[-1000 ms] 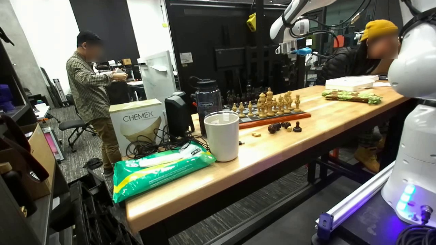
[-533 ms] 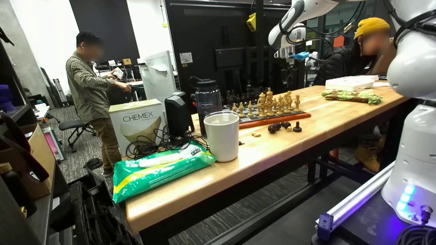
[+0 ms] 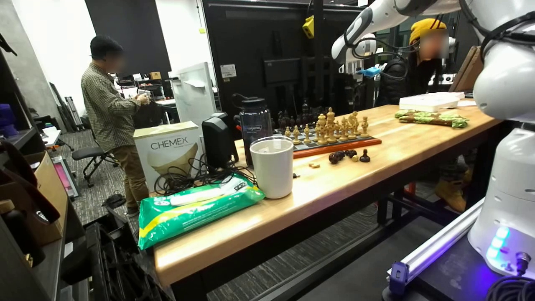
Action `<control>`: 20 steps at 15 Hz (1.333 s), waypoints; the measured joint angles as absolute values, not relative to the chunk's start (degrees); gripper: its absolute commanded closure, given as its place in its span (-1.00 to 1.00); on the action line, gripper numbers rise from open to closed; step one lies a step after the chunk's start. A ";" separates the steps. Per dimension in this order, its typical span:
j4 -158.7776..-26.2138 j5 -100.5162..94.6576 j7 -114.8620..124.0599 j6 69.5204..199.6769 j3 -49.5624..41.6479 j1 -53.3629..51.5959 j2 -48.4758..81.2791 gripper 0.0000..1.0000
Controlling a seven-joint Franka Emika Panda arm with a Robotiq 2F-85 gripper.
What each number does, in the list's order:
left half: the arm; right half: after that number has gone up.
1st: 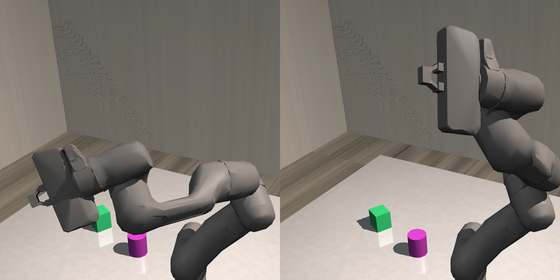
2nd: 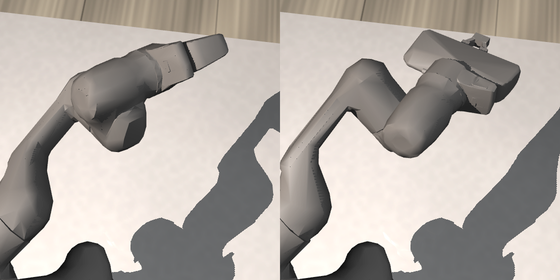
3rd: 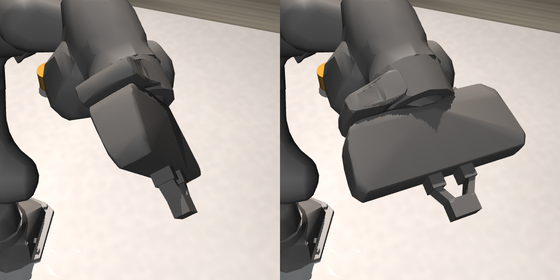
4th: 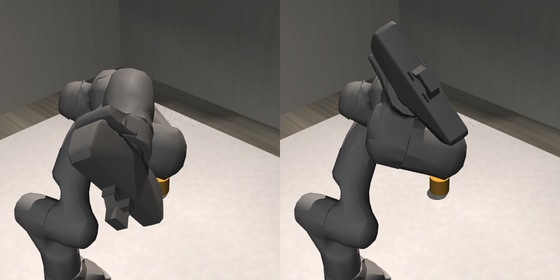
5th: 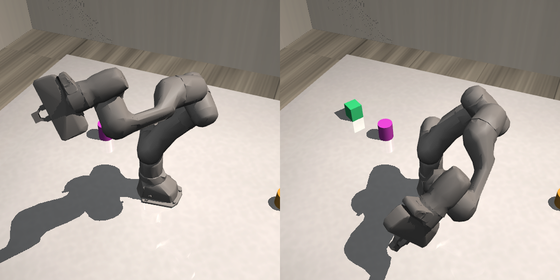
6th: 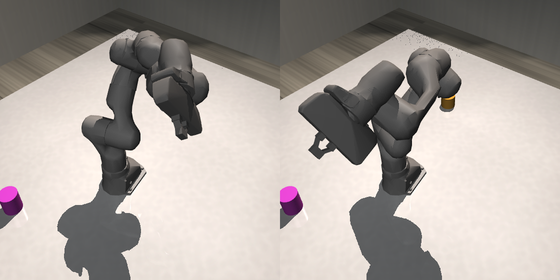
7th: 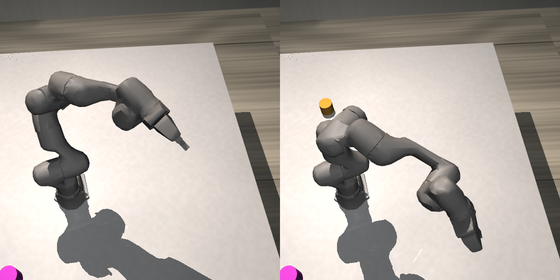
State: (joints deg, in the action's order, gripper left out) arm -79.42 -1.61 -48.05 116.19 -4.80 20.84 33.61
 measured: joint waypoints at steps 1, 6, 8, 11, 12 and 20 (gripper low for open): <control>-78.64 -1.17 -48.50 116.16 -4.76 21.15 34.24 -1.00; -75.12 1.04 -50.54 115.17 -4.32 22.50 37.53 -0.49; -74.04 1.78 -51.30 114.46 -4.14 22.98 38.66 -0.23; -73.18 2.85 -52.31 113.94 -3.88 23.64 39.75 0.25; -73.09 3.10 -52.57 113.84 -3.84 23.80 39.95 0.43; -73.02 2.71 -53.28 113.05 -3.76 23.15 39.52 0.86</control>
State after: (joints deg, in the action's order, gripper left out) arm -73.02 2.71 -53.28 113.05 -3.76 23.15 39.52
